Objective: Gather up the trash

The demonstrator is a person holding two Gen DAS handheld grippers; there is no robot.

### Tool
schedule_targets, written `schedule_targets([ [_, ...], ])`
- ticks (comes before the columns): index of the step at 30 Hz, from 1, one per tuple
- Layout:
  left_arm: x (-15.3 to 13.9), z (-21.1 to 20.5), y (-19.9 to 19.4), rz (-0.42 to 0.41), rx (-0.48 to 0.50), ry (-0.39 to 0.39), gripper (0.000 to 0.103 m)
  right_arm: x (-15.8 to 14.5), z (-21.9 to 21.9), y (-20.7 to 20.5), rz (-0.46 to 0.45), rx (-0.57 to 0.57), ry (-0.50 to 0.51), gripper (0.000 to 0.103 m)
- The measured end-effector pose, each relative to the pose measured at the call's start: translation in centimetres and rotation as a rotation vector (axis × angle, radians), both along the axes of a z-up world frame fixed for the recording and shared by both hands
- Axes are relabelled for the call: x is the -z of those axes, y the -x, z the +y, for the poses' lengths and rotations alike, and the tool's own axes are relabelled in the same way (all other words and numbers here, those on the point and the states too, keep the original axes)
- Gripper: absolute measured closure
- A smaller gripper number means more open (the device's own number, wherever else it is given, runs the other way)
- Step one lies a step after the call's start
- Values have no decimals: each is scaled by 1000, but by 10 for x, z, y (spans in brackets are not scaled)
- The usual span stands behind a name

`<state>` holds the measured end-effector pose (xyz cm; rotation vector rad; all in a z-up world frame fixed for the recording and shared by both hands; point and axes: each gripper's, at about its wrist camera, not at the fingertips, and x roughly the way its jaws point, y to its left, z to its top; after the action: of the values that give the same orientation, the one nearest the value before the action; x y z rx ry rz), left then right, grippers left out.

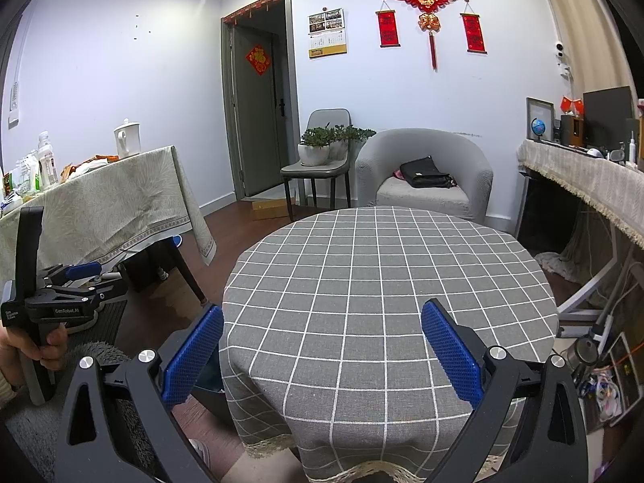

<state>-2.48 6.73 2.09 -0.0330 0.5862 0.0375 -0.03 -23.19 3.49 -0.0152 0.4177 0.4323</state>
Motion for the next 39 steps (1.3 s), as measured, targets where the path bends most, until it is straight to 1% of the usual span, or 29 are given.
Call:
schedule_targets([
  [35, 0, 1, -1, 5, 2, 2, 4, 0, 4, 0, -5, -5, 20, 4],
  [39, 2, 5, 0, 8, -15, 3, 4, 1, 4, 1, -7, -6, 24, 4],
])
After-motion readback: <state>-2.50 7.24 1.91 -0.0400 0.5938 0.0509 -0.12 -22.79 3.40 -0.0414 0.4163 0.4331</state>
